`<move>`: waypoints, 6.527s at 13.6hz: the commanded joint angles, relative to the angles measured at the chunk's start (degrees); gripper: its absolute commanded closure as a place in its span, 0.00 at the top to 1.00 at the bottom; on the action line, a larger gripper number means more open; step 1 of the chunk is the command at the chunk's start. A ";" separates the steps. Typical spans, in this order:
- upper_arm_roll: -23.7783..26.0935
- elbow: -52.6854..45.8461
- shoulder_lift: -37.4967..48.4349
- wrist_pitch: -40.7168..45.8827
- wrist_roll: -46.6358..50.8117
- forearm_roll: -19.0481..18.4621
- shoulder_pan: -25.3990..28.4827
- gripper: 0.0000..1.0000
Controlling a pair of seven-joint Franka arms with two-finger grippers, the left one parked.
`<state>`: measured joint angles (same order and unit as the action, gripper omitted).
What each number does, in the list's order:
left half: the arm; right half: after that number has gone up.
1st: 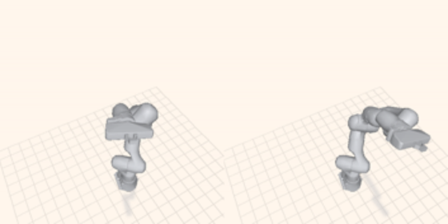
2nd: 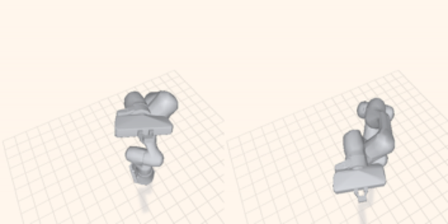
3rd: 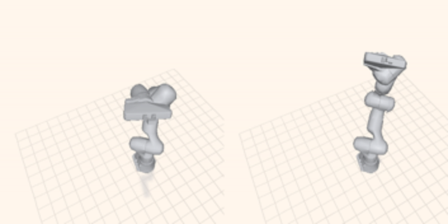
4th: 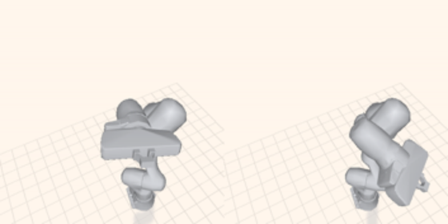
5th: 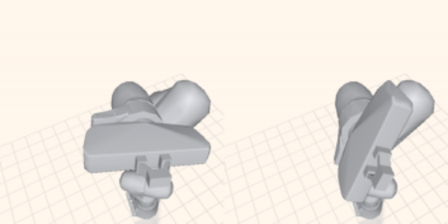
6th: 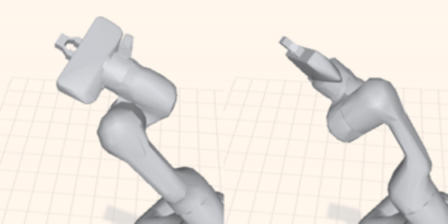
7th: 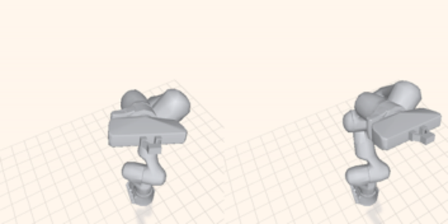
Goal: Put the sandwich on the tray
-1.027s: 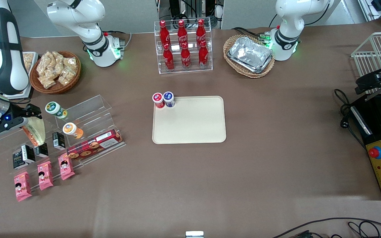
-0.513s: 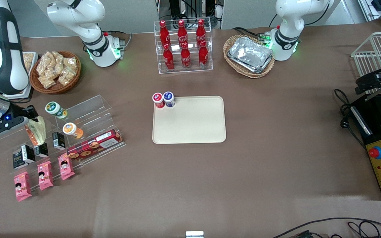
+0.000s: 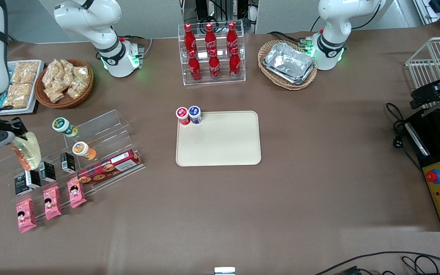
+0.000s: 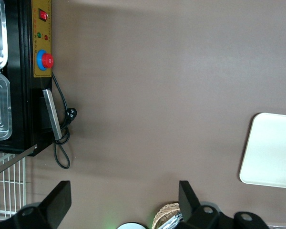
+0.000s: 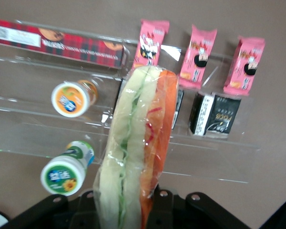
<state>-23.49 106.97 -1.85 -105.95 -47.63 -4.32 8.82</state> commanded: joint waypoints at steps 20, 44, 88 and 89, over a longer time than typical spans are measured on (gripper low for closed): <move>33.85 -18.90 -11.67 12.02 7.55 10.64 3.48 0.30; 38.34 -18.81 -37.26 -18.59 13.79 -9.12 22.38 0.31; 12.77 -18.90 -1.31 18.41 35.50 10.03 -1.08 1.00; 11.64 -18.99 -1.31 18.50 35.50 10.12 -1.00 1.00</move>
<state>-10.32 87.25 -4.03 -88.69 -13.21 5.82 7.75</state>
